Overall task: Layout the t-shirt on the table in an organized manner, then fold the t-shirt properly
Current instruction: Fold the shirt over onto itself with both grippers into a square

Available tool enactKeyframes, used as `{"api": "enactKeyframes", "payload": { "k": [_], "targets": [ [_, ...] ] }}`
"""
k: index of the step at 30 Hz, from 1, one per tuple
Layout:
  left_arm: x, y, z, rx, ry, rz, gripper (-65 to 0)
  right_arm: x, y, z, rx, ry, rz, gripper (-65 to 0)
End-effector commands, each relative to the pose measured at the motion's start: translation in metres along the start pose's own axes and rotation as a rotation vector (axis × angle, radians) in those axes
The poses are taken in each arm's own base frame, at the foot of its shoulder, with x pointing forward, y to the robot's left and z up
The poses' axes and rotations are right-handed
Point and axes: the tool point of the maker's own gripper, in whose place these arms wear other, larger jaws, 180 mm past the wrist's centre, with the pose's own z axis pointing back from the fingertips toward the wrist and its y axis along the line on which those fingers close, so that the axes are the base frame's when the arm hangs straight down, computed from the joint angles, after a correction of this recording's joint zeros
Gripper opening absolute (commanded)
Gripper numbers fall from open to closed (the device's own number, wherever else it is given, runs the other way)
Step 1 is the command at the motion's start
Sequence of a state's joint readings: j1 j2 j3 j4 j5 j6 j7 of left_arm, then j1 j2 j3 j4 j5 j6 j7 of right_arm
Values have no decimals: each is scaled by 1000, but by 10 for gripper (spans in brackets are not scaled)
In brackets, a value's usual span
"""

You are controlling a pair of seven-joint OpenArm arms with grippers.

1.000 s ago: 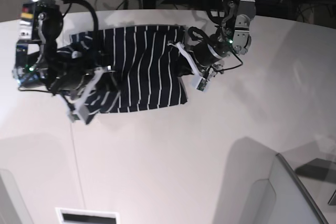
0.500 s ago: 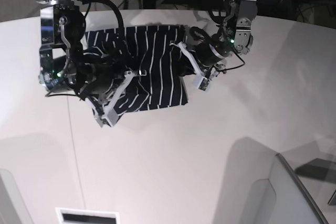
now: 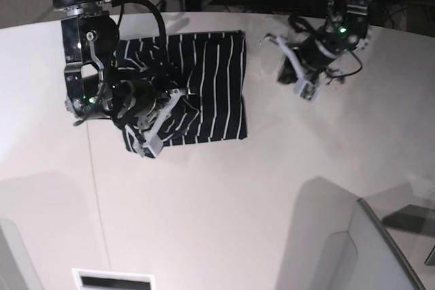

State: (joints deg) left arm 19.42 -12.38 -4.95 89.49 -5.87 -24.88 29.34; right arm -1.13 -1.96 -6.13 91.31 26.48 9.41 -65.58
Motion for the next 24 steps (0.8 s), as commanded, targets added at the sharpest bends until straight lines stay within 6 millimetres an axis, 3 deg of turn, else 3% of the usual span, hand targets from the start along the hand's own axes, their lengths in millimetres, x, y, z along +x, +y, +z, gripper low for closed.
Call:
{"api": "enactKeyframes", "payload": {
  "k": [1, 7, 12, 17, 21, 24],
  "targets": [
    [1, 16, 11, 47, -6, 6, -650, 18, 7, 5, 19, -55, 15, -581],
    [-38, 74, 60, 229, 51, 84, -650, 23, 16, 3, 42, -75, 15, -336],
    [-51, 99, 76, 305, 69, 122, -650, 21, 42, -3, 85, -55, 74, -312],
    [-52, 102, 78, 311, 70, 125, -650, 18, 77, -11, 138, -40, 151, -309],
    [-53, 101, 78, 310, 72, 125, -650, 19, 86, -13, 148, -40, 180, -303],
    [-53, 101, 78, 310, 72, 125, -650, 22, 85, -12, 141, -45, 173, -191]
  ]
}}
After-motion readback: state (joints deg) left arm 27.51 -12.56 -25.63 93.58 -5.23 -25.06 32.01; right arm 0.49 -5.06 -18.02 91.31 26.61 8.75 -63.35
